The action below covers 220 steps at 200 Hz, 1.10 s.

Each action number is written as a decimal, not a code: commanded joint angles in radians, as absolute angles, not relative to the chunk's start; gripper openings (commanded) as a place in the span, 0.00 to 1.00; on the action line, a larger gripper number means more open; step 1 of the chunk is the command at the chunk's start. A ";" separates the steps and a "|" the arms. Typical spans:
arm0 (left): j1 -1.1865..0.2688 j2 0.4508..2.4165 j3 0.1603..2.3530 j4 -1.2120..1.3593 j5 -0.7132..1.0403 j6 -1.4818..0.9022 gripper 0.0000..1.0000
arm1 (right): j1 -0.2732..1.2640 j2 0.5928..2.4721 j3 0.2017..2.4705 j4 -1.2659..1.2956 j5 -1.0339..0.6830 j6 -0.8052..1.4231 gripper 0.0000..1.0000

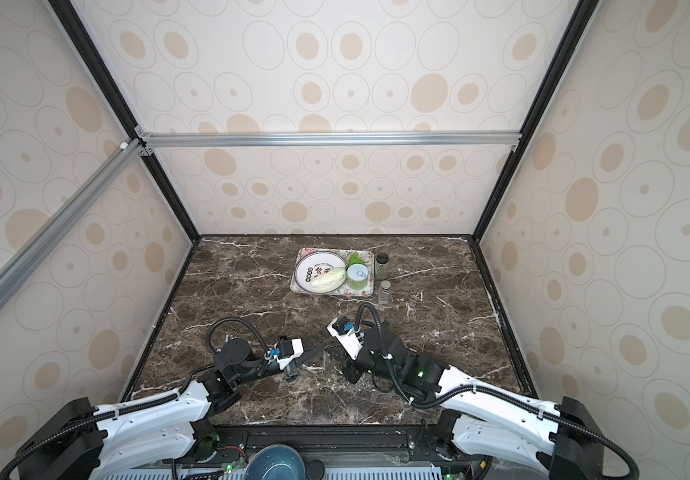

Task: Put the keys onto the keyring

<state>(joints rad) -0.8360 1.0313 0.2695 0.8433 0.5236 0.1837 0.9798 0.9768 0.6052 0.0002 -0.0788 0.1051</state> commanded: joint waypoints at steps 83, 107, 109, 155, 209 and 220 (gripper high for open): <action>-0.843 1.001 0.279 0.930 0.542 0.174 0.00 | 0.969 0.918 0.578 -0.023 -0.012 0.115 0.00; -0.843 0.986 0.275 0.925 0.513 0.169 0.12 | 0.968 0.888 0.574 -0.035 0.016 0.110 0.00; -0.844 0.984 0.274 0.926 0.511 0.169 0.13 | 0.968 0.887 0.574 -0.036 0.019 0.111 0.00; -0.843 0.959 0.260 0.931 0.487 0.172 0.27 | 0.975 0.860 0.571 -0.050 0.058 0.104 0.00; -0.844 0.952 0.280 0.876 0.507 0.199 0.28 | 1.052 0.854 0.583 -0.073 0.207 0.065 0.00; -0.844 0.959 0.290 0.860 0.511 0.202 0.28 | 1.064 0.853 0.585 -0.074 0.229 0.060 0.00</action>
